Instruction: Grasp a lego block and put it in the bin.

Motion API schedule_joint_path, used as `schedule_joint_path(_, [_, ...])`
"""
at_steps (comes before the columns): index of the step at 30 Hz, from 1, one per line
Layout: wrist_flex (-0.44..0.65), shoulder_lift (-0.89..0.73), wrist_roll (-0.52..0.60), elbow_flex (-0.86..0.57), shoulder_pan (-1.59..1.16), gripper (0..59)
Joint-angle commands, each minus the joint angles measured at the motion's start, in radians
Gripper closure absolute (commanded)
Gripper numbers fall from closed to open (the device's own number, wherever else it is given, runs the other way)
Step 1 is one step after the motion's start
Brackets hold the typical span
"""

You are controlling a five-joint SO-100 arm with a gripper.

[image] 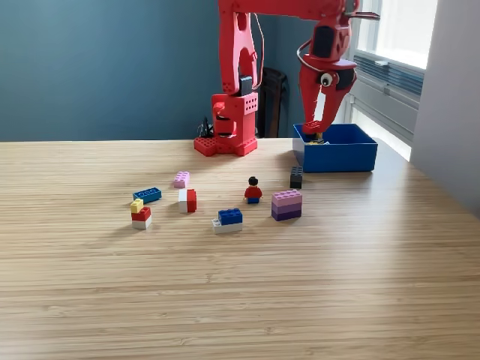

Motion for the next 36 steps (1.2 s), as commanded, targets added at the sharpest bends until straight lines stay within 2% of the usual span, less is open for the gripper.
schedule_joint_path(1, [0.02, -0.046, 0.014, -0.081, -0.167, 58.6])
schedule_joint_path(7, [0.032, -0.104, -0.035, -0.124, -0.204, 57.8])
schedule_joint_path(10, [0.072, -0.114, -0.08, -0.149, -0.207, 33.0])
schedule_joint_path(11, [0.08, -0.114, -0.094, -0.156, -0.206, 28.3])
schedule_joint_path(13, [0.095, -0.114, -0.109, -0.176, -0.204, 24.3])
schedule_joint_path(17, [0.109, -0.112, -0.114, -0.209, -0.201, 22.8])
schedule_joint_path(20, [0.109, -0.107, -0.104, -0.235, -0.19, 24.9])
schedule_joint_path(26, [0.107, -0.1, -0.054, -0.334, 0.037, 49.6])
schedule_joint_path(29, [0.106, -0.098, -0.058, -0.331, 0.213, 57.1])
schedule_joint_path(30, [0.104, -0.097, -0.067, -0.325, 0.275, 58.5])
schedule_joint_path(36, [0.103, -0.097, -0.166, -0.313, 0.611, 58.5])
